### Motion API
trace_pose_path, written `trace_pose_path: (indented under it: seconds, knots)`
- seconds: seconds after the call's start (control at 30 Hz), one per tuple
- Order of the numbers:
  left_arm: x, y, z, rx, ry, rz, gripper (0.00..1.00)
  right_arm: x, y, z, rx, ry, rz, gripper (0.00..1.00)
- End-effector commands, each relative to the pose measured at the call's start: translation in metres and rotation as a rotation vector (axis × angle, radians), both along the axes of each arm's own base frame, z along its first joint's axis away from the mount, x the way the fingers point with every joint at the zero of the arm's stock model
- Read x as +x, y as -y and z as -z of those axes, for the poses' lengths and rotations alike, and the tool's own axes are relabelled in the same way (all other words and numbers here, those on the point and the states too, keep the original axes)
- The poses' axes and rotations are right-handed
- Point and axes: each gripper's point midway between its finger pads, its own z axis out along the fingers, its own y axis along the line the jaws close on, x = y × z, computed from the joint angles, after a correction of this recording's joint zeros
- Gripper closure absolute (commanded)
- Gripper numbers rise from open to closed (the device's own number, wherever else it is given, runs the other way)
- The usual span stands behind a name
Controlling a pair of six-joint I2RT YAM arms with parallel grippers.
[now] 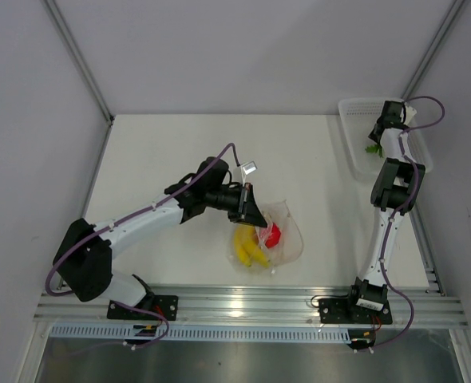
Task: Place the food in the zip-top bag and seal the zipper
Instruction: Pick up the fake vegetable from the bin.
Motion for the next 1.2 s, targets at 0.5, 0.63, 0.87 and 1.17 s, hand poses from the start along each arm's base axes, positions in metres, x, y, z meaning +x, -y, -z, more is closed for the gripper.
trace_pose_path:
  seconds: [0.5,0.63,0.87,1.17]
  knots:
    - [-0.011,-0.012,-0.016,-0.046,0.024,-0.023,1.0,0.006,-0.051,-0.104,0.203,0.168,-0.097,1.0]
    - [-0.017,-0.016,-0.021,-0.054,0.028,-0.018,1.0,-0.003,-0.084,-0.127,0.269,0.197,-0.129,1.0]
    - [-0.017,-0.024,-0.029,-0.071,0.08,-0.058,0.99,-0.036,-0.154,-0.173,0.283,0.225,-0.219,1.0]
    - [-0.024,-0.038,-0.018,-0.028,0.086,-0.086,0.99,-0.122,-0.261,-0.241,0.247,0.263,-0.463,1.0]
